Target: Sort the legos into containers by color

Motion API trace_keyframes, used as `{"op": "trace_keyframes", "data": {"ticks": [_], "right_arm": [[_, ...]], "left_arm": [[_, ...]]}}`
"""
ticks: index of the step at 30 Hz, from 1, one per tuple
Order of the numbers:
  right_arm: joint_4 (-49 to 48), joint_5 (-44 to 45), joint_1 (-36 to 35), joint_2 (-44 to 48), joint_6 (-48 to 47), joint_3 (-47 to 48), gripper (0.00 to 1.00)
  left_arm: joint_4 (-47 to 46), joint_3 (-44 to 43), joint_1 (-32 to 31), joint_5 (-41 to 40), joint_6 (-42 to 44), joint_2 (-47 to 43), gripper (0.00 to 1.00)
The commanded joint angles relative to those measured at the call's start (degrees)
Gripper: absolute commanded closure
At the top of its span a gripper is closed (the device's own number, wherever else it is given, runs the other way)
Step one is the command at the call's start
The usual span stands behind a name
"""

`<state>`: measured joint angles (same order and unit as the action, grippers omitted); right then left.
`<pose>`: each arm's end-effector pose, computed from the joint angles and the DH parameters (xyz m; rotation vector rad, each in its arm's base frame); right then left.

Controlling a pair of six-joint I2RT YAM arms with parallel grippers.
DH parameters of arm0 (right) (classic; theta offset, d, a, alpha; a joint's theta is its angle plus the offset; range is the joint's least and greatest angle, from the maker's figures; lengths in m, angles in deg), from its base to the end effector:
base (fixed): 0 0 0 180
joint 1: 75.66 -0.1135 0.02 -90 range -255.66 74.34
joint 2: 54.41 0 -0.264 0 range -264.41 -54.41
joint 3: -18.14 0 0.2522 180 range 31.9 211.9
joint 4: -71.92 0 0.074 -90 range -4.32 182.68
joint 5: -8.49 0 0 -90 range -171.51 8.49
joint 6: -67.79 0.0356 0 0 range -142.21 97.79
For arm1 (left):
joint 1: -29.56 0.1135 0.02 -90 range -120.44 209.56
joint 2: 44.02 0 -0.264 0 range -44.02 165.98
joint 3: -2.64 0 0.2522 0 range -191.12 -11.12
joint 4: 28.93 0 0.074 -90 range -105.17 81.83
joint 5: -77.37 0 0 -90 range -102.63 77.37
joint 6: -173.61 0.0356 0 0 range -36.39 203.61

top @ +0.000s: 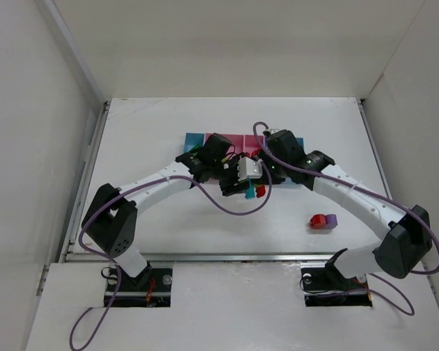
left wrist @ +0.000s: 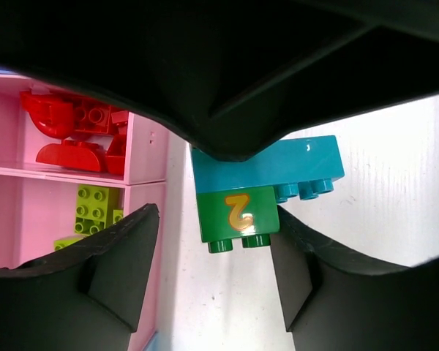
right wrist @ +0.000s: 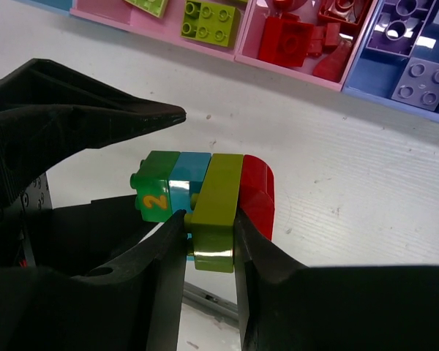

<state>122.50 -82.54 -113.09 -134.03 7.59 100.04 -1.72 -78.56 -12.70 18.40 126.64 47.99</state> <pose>0.2357 0.1812 0.3014 -0.1742 2.4847 0.5438 0.2536 -0.2552 0.2657 1.6838 1.3953 -0.5945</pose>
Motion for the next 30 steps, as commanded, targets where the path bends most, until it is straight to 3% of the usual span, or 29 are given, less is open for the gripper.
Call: {"op": "trace_keyframes", "data": {"ticks": [1, 2, 6, 7, 8, 20, 30], "right_arm": [[-3.9, -2.6, -0.1, 1.2, -0.9, 0.9, 1.00], [-3.9, -2.7, -0.1, 1.2, -0.9, 0.9, 1.00], [-3.9, -3.3, -0.1, 1.2, -1.4, 0.9, 1.00], [-3.9, -3.8, -0.1, 1.2, -1.4, 0.9, 1.00], [-3.9, -3.8, -0.1, 0.6, -1.4, 0.9, 1.00], [-2.6, -2.9, 5.2, 1.3, -0.9, -4.2, 1.00], [-3.2, -3.7, 5.2, 0.2, -1.4, -6.2, 1.00]], "left_arm": [[-2.5, -2.2, 0.0, 1.0, -1.3, -1.2, 0.44], [-2.5, -2.2, 0.0, 1.5, -1.3, -1.2, 0.47], [-3.1, -2.2, 0.0, 1.5, -2.6, -1.2, 0.76], [-3.1, -2.2, 0.0, 1.5, -2.6, -1.2, 0.90], [-3.1, -2.2, 0.0, 1.5, -3.1, -1.2, 0.98], [9.5, 2.1, 4.7, -2.8, 4.7, -5.3, 1.00], [9.3, 4.7, 6.6, -3.9, 3.6, -7.7, 1.00]]}}
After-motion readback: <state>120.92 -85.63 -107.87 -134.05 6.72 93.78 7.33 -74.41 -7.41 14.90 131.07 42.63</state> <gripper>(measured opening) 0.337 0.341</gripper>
